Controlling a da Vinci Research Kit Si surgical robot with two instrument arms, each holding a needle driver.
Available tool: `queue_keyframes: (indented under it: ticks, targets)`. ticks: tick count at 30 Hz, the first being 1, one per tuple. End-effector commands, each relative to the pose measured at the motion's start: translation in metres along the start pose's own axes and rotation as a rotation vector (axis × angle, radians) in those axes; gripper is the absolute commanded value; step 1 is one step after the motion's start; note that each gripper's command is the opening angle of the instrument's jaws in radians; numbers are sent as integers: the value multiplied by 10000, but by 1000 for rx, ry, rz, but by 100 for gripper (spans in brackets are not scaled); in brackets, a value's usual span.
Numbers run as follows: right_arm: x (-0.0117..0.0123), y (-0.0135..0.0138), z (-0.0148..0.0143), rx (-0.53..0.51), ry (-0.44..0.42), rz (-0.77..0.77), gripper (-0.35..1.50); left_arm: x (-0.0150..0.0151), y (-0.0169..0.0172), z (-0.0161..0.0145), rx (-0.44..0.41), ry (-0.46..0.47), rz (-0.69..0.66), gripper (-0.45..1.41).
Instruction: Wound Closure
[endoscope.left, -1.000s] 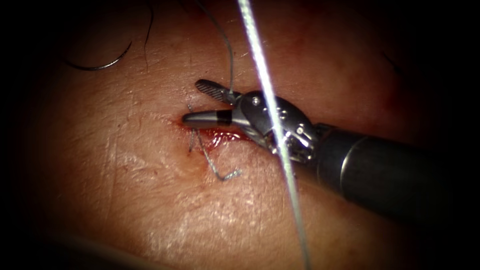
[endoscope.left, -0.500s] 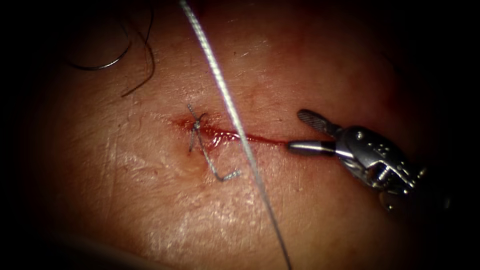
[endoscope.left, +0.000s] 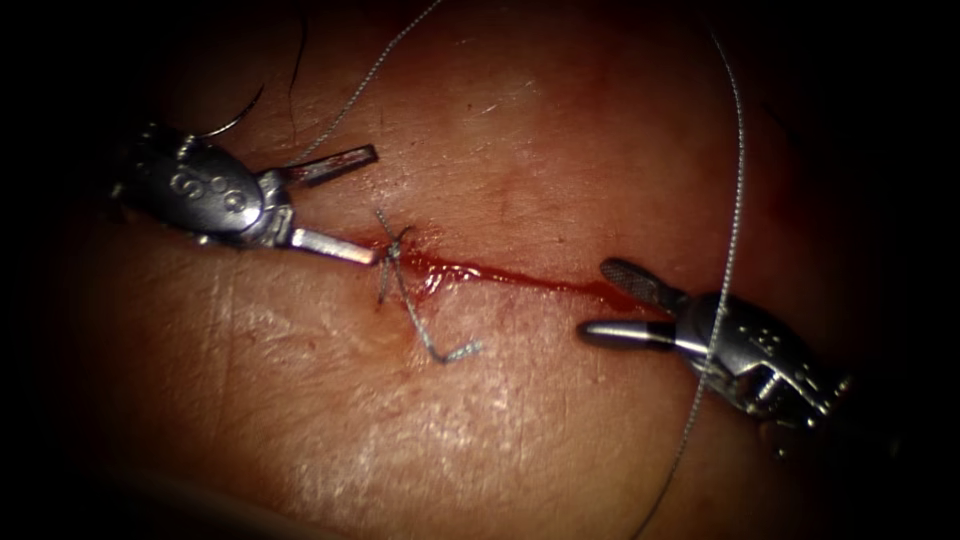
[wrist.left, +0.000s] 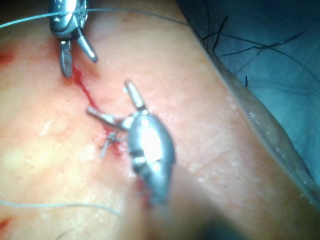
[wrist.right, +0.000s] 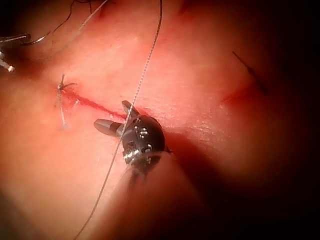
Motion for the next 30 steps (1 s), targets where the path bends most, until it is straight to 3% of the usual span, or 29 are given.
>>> queue_keyframes:
  ticks: [1,7,9,12,15,22,24,30]
  targets:
    - [-4,-2,9,7,1,11,148,-13,17,5,-8,-1,-2,73]
    - [1,-21,21,57,7,17,148,-45,69,27,-11,-5,-1,69]
    - [1,-24,23,63,28,18,148,-58,81,34,29,-27,8,64]
    - [1,-23,21,64,28,18,148,-68,93,42,104,-148,12,37]
    - [0,-25,21,68,27,16,148,-69,96,49,194,-311,-50,29]
    - [-1,-27,24,67,28,15,148,-60,87,53,273,-468,-87,41]
    - [-1,-27,24,67,28,15,148,-63,89,60,267,-483,-98,57]
    - [-3,-28,25,67,28,13,148,-74,87,72,252,-499,-107,64]
